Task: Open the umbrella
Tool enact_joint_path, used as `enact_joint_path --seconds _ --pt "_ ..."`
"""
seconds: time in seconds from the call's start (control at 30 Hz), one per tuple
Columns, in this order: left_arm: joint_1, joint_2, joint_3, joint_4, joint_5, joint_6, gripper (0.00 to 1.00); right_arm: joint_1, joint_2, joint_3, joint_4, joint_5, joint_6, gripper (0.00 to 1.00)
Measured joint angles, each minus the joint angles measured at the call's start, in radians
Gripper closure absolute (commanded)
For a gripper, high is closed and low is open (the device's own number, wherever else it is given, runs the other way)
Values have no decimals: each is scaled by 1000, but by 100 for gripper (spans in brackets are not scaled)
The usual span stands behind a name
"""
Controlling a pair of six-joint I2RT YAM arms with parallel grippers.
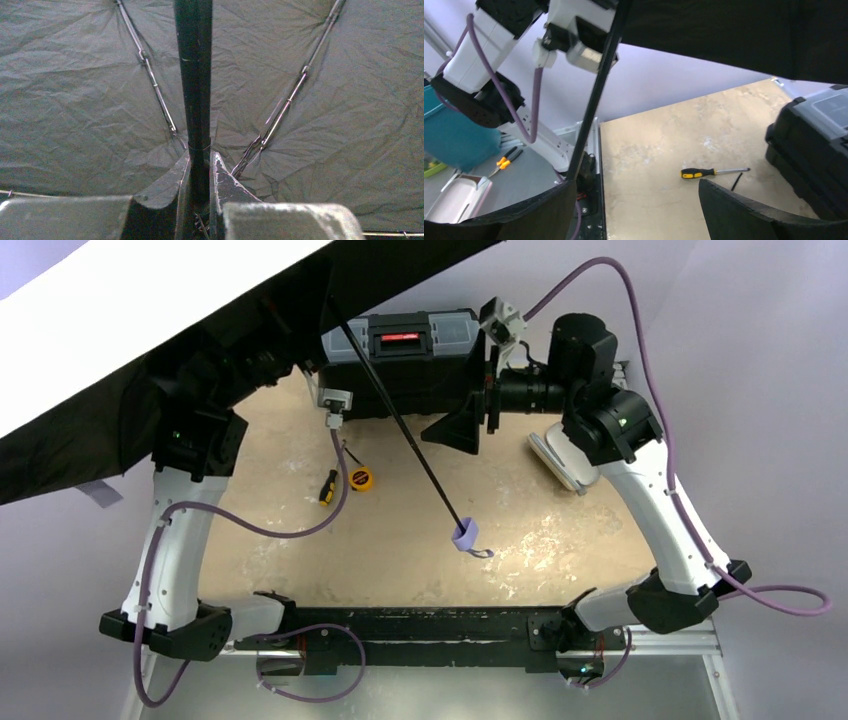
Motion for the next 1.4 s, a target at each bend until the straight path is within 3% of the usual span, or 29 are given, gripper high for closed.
enact_joint_path --seconds 0.3,0.4,0.73,0.97,1.23,1.4 --pt "0 108 31 -14 -18 0 100 54 -2 -60 -33 -5 -16 12" --pt "0 137 31 0 -31 0 100 54 -3 -83 -50 -17 -27 24" --pt "33 249 152 52 -66 0 100 54 -4 -231 -177 2 -138 78" --pt "60 312 217 55 -33 1 100 39 -7 -266 -182 67 -161 98" --pt "94 372 302 24 61 1 100 21 -8 -287 -155 121 -139 100" --pt "98 468 436 -36 95 1 100 13 -8 -288 -144 160 -143 100"
